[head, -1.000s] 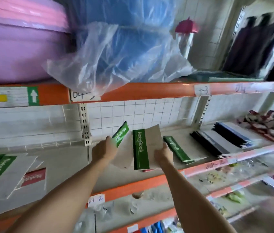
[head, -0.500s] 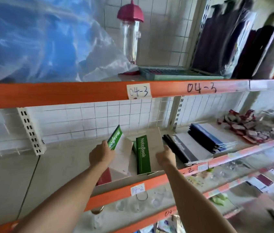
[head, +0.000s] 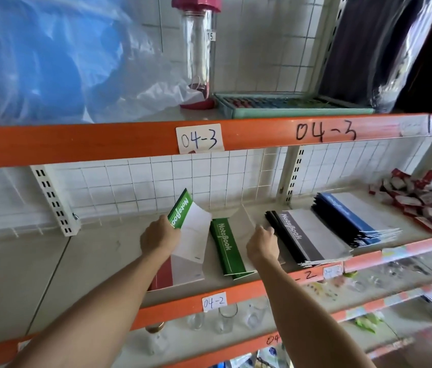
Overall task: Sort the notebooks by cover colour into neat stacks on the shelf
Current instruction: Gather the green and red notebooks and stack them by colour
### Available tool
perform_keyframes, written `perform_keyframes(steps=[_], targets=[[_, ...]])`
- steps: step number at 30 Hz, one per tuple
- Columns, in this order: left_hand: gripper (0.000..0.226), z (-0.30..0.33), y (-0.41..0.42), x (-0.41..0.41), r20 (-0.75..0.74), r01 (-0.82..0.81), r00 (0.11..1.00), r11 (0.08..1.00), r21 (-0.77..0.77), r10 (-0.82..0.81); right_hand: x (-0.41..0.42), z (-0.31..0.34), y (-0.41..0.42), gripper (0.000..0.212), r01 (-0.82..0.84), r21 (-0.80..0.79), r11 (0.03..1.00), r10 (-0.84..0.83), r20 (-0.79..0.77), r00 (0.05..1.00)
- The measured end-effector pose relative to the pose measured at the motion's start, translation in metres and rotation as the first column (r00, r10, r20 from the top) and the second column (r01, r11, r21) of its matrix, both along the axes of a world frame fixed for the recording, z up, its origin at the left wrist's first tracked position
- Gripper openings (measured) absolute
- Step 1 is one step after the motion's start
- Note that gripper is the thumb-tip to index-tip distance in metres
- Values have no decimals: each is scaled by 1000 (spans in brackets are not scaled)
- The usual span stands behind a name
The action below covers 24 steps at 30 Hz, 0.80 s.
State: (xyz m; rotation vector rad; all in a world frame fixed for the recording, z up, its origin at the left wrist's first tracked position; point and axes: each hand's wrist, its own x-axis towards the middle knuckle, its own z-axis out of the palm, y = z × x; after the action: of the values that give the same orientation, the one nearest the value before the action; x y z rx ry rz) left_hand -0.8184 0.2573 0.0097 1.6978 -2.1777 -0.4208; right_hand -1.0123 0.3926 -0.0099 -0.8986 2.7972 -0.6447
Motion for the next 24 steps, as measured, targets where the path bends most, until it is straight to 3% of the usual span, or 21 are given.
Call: perform_keyframes(steps=[10,18,20,24], targets=[[27,2,10,-15,-74,86,994,991,105,-78,-3,-3,0,51,-93,75,993,102,-124,987],[26,-10,31,-69,-320,191,944,920,341,-78,-18,-3,8,38,-219,-9,976,218,-59,974],[25,-17,38,-82,-272,160,960,921,354,-62,-20,-3,11,39,-239,-15,971,239,-40,970],[24,-34,53,-96,20,128,990,960,249,-137,-20,-3,20,40,-256,-11,967,255,-21,967]])
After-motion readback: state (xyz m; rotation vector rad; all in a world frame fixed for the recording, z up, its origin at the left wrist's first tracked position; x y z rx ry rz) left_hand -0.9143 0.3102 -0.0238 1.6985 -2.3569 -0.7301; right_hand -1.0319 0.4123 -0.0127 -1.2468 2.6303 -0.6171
